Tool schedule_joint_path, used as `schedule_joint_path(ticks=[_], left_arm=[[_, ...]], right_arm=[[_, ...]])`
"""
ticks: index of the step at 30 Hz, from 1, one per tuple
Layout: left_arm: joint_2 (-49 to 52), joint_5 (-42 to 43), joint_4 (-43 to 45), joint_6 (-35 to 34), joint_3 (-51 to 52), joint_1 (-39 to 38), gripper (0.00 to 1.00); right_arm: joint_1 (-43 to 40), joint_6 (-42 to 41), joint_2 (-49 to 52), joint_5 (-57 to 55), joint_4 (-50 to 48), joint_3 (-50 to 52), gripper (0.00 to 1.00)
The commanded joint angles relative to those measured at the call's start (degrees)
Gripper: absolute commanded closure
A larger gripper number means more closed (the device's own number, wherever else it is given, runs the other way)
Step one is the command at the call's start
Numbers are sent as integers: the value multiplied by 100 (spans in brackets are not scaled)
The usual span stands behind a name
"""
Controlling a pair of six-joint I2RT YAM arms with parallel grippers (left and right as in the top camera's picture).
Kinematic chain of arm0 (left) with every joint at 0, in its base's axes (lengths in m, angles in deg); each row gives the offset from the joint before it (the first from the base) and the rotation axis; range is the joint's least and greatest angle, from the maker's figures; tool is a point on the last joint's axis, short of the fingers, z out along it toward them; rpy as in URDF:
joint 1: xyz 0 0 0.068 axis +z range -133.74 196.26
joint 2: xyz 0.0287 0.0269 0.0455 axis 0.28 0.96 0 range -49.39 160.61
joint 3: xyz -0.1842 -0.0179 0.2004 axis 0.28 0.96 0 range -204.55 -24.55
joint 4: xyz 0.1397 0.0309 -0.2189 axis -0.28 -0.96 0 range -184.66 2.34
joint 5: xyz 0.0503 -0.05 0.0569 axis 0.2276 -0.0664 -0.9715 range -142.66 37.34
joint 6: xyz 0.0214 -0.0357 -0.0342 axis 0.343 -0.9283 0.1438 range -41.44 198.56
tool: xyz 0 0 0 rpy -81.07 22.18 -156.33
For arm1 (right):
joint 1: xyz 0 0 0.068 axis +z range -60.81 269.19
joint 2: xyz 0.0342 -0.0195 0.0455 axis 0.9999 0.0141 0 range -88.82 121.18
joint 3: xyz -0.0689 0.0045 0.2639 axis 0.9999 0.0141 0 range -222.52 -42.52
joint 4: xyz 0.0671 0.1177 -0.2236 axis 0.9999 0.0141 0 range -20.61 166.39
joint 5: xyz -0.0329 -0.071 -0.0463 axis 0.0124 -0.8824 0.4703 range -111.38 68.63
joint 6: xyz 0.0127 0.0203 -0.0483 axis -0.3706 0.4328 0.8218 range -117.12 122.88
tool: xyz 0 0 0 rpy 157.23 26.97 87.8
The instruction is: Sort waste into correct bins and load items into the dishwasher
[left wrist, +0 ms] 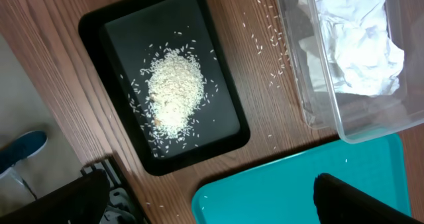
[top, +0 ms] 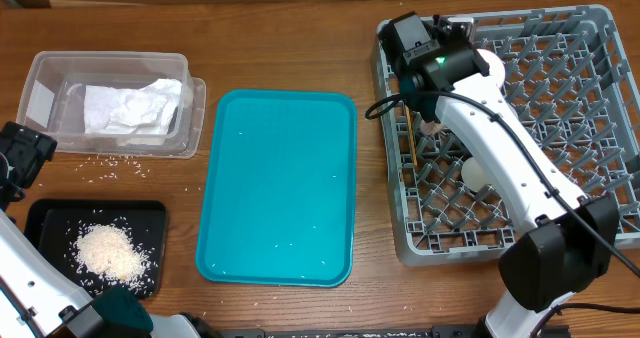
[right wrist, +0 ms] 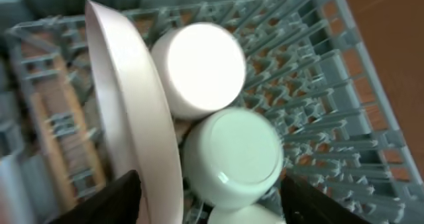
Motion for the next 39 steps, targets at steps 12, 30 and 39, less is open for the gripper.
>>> schedule_joint_path(ticks=[12, 30, 39], left_arm=[[-70, 24, -13, 129, 2, -7, 0], [-70, 24, -13, 127, 2, -7, 0], [-70, 24, -13, 127, 2, -7, 0]], right_arm=[[15, -37, -1753, 2229, 955, -1650, 0], [17, -907, -4269, 2269, 2203, -363, 0], [17, -1318, -6607, 2321, 745, 2514, 0]])
